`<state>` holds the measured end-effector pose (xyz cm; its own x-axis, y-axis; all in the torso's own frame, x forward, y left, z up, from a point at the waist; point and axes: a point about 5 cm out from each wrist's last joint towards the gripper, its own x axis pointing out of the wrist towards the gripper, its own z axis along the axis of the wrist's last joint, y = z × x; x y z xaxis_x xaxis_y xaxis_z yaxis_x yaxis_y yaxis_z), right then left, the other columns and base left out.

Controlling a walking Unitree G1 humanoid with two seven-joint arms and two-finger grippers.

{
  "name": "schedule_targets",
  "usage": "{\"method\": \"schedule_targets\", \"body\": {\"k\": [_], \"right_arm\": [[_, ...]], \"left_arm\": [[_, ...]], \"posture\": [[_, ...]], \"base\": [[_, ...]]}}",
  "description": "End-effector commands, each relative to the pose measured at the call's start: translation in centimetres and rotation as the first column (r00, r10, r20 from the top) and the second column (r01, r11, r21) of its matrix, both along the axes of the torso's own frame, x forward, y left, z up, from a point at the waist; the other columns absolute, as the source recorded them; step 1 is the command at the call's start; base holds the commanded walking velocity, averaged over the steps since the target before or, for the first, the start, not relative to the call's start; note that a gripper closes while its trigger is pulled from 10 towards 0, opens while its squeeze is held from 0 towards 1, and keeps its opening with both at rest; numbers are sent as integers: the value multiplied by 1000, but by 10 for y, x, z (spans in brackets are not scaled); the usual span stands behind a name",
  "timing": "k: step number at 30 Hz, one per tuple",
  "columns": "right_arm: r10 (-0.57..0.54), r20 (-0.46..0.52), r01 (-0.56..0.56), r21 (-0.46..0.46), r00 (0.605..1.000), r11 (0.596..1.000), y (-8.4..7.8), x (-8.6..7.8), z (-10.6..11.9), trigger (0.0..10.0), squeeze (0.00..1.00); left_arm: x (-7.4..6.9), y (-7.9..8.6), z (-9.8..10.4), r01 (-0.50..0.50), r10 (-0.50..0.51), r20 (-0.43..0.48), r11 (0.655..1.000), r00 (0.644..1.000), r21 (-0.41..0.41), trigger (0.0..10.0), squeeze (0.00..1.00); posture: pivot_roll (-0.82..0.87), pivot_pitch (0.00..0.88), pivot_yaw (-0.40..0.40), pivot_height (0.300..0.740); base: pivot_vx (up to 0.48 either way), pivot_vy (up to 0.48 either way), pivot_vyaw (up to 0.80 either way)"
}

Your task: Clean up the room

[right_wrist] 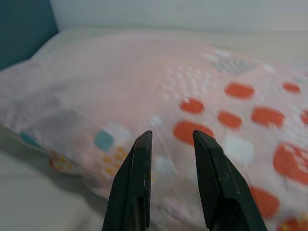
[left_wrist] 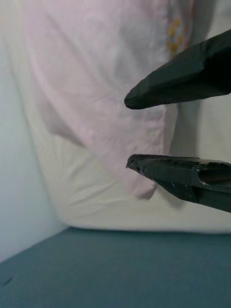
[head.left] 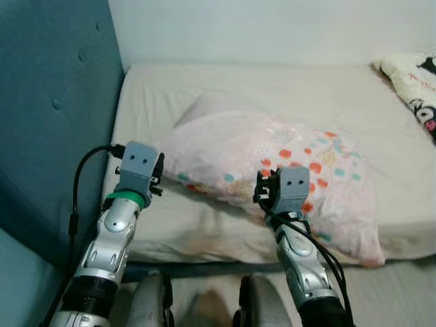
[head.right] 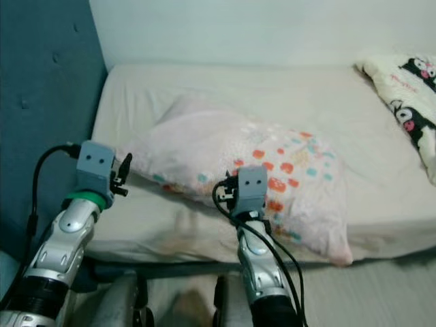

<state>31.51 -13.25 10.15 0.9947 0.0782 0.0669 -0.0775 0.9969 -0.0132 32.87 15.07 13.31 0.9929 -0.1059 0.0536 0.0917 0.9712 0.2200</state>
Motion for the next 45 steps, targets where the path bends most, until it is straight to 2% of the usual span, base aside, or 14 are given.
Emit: {"method": "schedule_targets", "body": {"k": [1, 10, 14, 15, 19, 21, 22, 27, 29, 33, 36, 37, 39, 45], "right_arm": [[-15, -7, 15, 21, 1000, 1000, -5, -1, 0, 10000, 0], [-161, 51, 163, -38, 986, 986, -46, -3, 13, 10000, 0], [-340, -5, 339, -26, 941, 940, -99, -11, 3, 10000, 0], [-340, -5, 339, -26, 941, 940, -99, -11, 3, 10000, 0], [-553, -110, 548, -73, 826, 833, -158, -18, -11, 10000, 0], [-553, -110, 548, -73, 826, 833, -158, -18, -11, 10000, 0], [-622, -123, 608, -137, 773, 782, -187, -23, -9, 10000, 0], [-700, -141, 666, -223, 700, 712, -221, -30, -3, 10000, 0], [-758, -171, 699, -303, 629, 648, -243, -39, -3, 10000, 0], [-786, -191, 691, -387, 588, 611, -252, -46, -6, 10000, 0], [-664, -323, 590, -305, 674, 748, -236, -35, -20, 10000, 0], [-664, -323, 590, -305, 674, 748, -236, -35, -20, 10000, 0], [-516, -378, 469, -215, 769, 857, -214, -18, -23, 10000, 0], [-346, -450, 302, -169, 823, 938, -181, 2, -27, 10000, 0]], "left_arm": [[-1, -1, -2, 7, -7, -11, 1000, 1000, 1, 10000, 0], [-3, 0, -1, 11, -11, -11, 1000, 1000, 4, 10000, 0], [-5, 0, 0, 30, -29, -18, 999, 999, 13, 10000, 0], [-5, 0, 0, 30, -29, -18, 999, 999, 13, 10000, 0], [-9, 5, -1, 28, -27, -31, 999, 999, 30, 10000, 0], [-9, 5, -1, 28, -27, -31, 999, 999, 30, 10000, 0], [-12, 7, -2, 27, -25, -40, 999, 999, 38, 10000, 0], [-16, 10, -3, 22, -20, -48, 999, 999, 46, 10000, 0], [-18, 13, -5, 16, -13, -54, 999, 998, 49, 10000, 0], [-21, 14, -5, 9, -6, -56, 999, 998, 49, 10000, 0], [-24, 15, -4, 5, -2, -61, 999, 998, 51, 10000, 0], [-24, 15, -4, 5, -2, -61, 999, 998, 51, 10000, 0], [-26, 17, -3, 3, 1, -65, 998, 998, 57, 10000, 0], [-32, 26, -2, -17, 22, -71, 997, 997, 78, 10000, 0]], "posture": [[22, 50, 47, 605], [15, 63, 55, 605], [20, 91, 77, 605], [20, 91, 77, 605], [36, 125, 92, 605], [36, 125, 92, 605], [46, 140, 96, 605], [55, 154, 93, 605], [62, 162, 85, 605], [77, 169, 78, 605], [86, 175, 82, 605], [86, 175, 82, 605], [101, 183, 90, 605], [150, 202, 86, 605]], "base": [[0, 0, 0], [0, 0, 0], [0, 0, 0], [0, 0, 0], [0, 0, 0], [0, 0, 0], [0, 0, 0], [0, 0, 0], [0, 0, 0], [0, 0, 0], [0, 0, 0], [0, 0, 0], [0, 0, 0], [0, 0, 0]]}}
